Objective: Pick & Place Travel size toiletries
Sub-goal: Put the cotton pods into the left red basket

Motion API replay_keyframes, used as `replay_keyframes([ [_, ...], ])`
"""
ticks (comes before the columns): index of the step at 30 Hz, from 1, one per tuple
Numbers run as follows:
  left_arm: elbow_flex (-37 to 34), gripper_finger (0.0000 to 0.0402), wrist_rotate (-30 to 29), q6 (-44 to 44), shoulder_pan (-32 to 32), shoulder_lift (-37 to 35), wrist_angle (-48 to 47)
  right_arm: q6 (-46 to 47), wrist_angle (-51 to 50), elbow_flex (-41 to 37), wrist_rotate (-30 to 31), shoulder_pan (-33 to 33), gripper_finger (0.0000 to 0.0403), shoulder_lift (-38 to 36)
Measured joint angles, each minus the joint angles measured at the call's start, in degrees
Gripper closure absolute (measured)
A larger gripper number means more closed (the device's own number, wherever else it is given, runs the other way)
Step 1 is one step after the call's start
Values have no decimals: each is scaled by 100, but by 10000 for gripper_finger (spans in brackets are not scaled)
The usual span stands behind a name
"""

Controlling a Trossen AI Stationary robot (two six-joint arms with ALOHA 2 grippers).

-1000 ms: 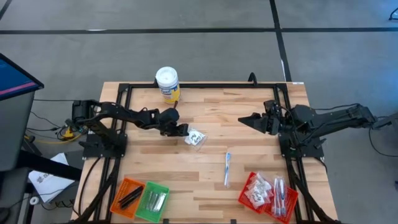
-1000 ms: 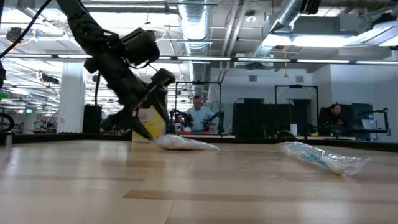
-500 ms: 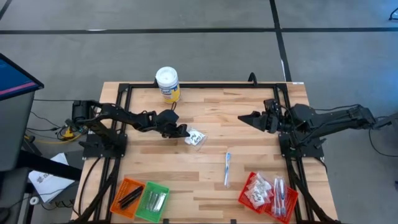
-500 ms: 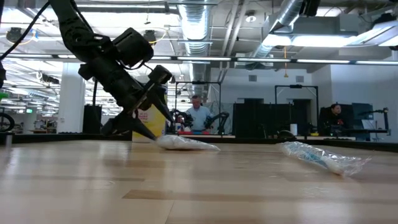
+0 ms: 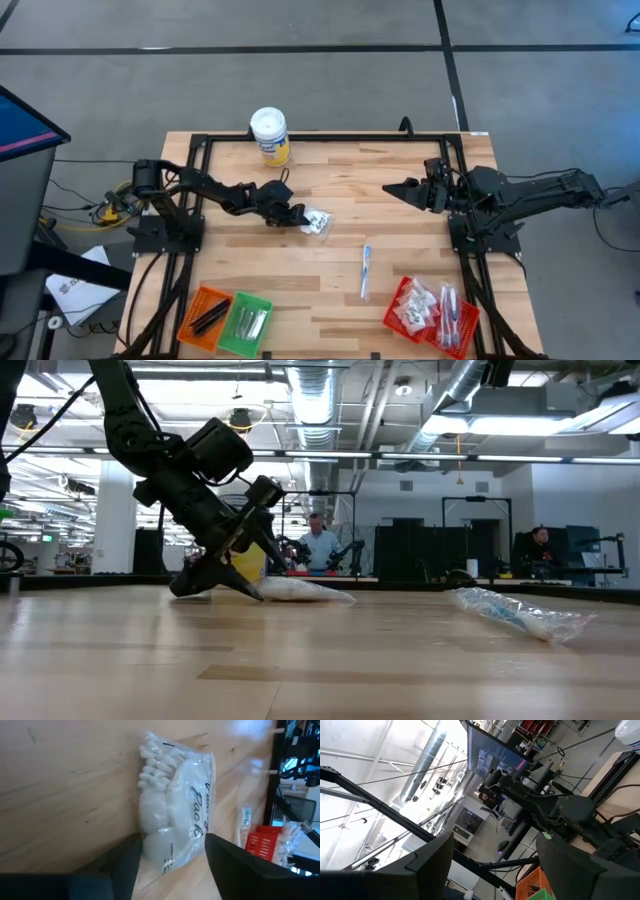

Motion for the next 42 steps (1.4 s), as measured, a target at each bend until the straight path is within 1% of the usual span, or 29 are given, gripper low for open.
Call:
replay_keyframes([
  [2,0,199,-5,-6,-1,9,9,0,0,0,0,-1,127,0],
  [4,-2,224,2,13,-5,12,19,0,-1,0,0,-11,127,0],
  [7,-2,278,4,80,-9,12,33,0,-7,0,0,-63,127,0],
  [11,-2,369,2,134,-9,12,62,4,-47,0,2,-150,127,0],
  [12,-4,384,1,152,-9,14,87,7,-69,0,2,-167,127,0],
  [13,-4,390,-1,156,-7,16,106,15,-90,0,2,-185,127,0],
  [17,-7,395,-17,252,-22,-26,279,17,-142,0,-2,-220,127,0],
  [21,45,398,-259,299,-67,-314,353,64,-142,0,-46,-220,127,0],
  [24,123,399,-582,535,-121,-672,368,93,-142,0,-155,-218,127,0],
  [29,269,400,-1260,1026,-249,-1377,375,231,-138,0,-158,-222,127,0],
  [34,476,401,-1943,1522,-451,-1930,372,446,-132,0,-158,-220,127,0],
  [37,691,401,-2220,1835,-575,-2078,349,825,-134,0,-155,-319,127,2],
  [42,1220,401,-2495,2351,-767,-2073,346,1381,-149,2,-157,-543,127,111],
])
